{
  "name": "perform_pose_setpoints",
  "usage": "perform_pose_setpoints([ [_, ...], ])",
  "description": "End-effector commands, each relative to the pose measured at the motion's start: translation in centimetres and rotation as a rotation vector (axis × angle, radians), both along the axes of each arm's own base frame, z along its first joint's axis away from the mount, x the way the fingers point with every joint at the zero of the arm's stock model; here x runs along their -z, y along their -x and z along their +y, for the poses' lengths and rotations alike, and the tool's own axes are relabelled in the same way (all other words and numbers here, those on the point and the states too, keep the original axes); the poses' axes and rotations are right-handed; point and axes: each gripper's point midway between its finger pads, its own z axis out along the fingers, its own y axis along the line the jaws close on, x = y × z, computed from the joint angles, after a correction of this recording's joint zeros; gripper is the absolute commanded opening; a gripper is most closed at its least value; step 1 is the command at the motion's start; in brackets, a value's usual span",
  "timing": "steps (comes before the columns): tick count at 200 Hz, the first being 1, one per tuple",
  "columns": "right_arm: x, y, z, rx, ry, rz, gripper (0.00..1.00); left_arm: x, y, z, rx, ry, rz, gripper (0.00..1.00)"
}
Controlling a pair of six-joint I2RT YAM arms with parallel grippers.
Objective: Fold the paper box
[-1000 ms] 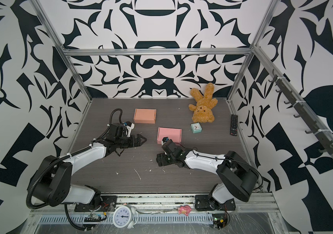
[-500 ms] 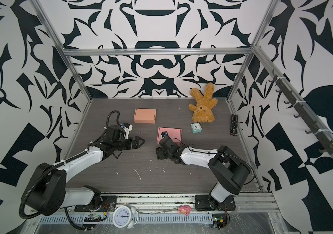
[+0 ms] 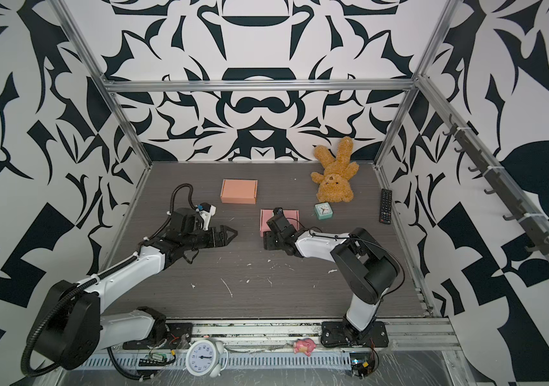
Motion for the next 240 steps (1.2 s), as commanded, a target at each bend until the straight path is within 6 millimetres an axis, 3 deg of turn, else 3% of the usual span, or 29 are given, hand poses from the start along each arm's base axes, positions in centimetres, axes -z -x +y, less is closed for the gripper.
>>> perform_pose_setpoints([
  [1,-1.4,-1.7,0.6,0.008,-0.027,-0.040,0.69,0.5,0.4,0.5,-0.008,-0.010,0.006,0.99],
  [62,-0.9,-3.6,0.9,0.036,-0.050,-0.033,0.69,0.3,0.5,0.6,-0.014,-0.012,-0.001,0.99],
  [166,0.1,-4.9,2.5,0.043,-0.084,-0.012,0.68,0.3,0.8,1.2,-0.029,-0.030,-0.007,0.99],
  [212,-2.1,-2.9,2.5,-0.001,-0.026,-0.055,0.68,0.7,0.9,1.7,-0.043,-0.018,0.008,0.99],
  [240,-4.6,-1.7,4.5,-0.069,-0.021,-0.096,0.69,1.5,0.8,1.8,-0.057,0.017,0.055,0.99],
])
